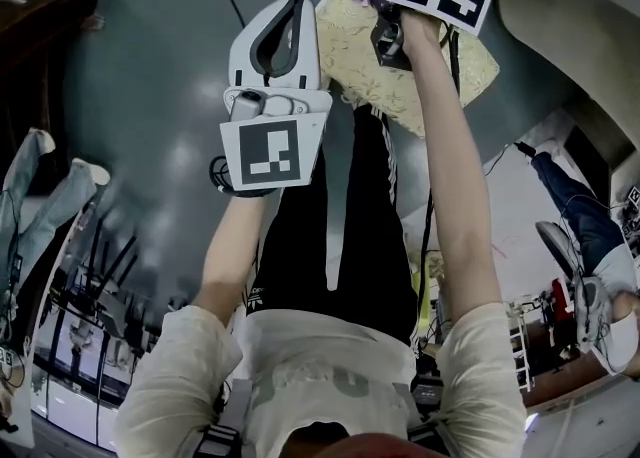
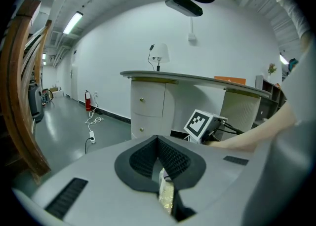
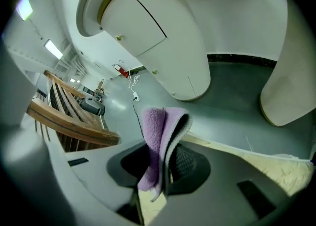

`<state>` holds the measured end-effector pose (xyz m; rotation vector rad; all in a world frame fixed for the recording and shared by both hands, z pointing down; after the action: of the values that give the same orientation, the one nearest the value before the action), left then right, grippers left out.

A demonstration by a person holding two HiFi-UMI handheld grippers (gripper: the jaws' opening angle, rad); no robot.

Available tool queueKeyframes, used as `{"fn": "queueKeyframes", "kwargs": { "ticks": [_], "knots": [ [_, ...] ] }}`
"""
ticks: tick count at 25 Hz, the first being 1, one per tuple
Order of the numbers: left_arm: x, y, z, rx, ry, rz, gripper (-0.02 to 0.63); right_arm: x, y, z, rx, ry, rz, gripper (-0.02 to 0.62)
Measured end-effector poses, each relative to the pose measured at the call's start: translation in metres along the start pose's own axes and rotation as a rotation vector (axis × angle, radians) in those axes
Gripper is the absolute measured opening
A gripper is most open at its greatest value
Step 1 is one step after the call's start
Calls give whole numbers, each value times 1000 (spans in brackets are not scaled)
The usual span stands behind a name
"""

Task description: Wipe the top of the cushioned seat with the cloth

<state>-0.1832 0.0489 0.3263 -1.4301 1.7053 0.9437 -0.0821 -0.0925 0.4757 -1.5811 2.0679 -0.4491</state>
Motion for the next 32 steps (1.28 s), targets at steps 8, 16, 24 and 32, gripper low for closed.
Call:
{"fn": "queueKeyframes", "kwargs": {
  "ticks": [8,16,24,32],
  "knots": [
    [1,-3,-8,-11,6,-10,6,-1,-6,-5,-14,5,4,95],
    [9,-41,-19,-62,22,-54,6,-12,-35,25,7,-26,-39,94],
    [12,-47,-36,-121,46,-102,6,-26,-63,49,-32,-46,-84,94],
    [7,-101,-53,-206,70,-173,6,-63,-134,101,-124,-64,-78,94]
  ]
}}
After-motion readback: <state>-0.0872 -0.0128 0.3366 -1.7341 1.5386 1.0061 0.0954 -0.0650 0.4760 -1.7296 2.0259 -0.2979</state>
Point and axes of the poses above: the fingertips, and each gripper's own axes: z backward along the fingers, y to its left, x out of its top, the point moved 7 cm from there along z, backward along the fingers, and after that the axes turned 4 degrees about y, right-handed, at the moved point
